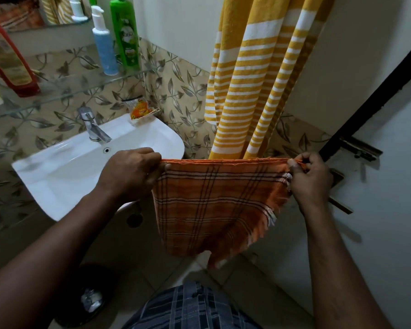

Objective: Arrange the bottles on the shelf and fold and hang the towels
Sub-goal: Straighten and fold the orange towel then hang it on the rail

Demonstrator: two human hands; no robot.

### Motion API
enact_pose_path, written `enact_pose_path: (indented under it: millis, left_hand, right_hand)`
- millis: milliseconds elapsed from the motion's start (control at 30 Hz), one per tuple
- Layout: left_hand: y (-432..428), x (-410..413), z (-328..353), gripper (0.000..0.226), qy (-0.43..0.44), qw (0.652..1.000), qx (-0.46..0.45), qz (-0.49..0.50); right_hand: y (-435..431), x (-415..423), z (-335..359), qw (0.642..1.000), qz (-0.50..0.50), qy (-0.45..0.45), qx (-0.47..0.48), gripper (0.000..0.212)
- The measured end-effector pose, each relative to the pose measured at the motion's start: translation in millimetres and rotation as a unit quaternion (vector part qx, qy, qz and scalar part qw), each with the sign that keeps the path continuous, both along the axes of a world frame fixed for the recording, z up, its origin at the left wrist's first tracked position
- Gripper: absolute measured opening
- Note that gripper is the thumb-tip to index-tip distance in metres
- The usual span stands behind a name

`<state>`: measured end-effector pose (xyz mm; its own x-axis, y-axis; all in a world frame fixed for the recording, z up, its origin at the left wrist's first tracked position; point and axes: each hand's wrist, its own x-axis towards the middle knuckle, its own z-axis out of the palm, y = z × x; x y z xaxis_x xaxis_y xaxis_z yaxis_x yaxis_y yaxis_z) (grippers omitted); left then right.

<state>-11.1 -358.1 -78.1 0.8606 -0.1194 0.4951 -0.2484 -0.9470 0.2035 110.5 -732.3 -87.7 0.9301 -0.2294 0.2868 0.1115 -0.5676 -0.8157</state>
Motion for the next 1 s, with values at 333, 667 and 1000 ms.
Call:
enact_pose_path:
  millis: [333,667,1000]
  left_hand:
    - [-6,3,5,0.026,-0.010,0.924,-0.380,0.031]
    - [3,7,21,0.026,0.036,0.950,-0.306,0.057]
    - [-3,1,23,0.034,0.073,0.946,-0.313,0.042]
  right_hand:
    - [-6,-3,4,0.988,0.082,0.021,0.128,0.019]
    - [-3,2,9,0.994,0.061,0.015,0.091,0.012]
    - [-1,1,15,0.991,0.048,0.009,0.125,0.012]
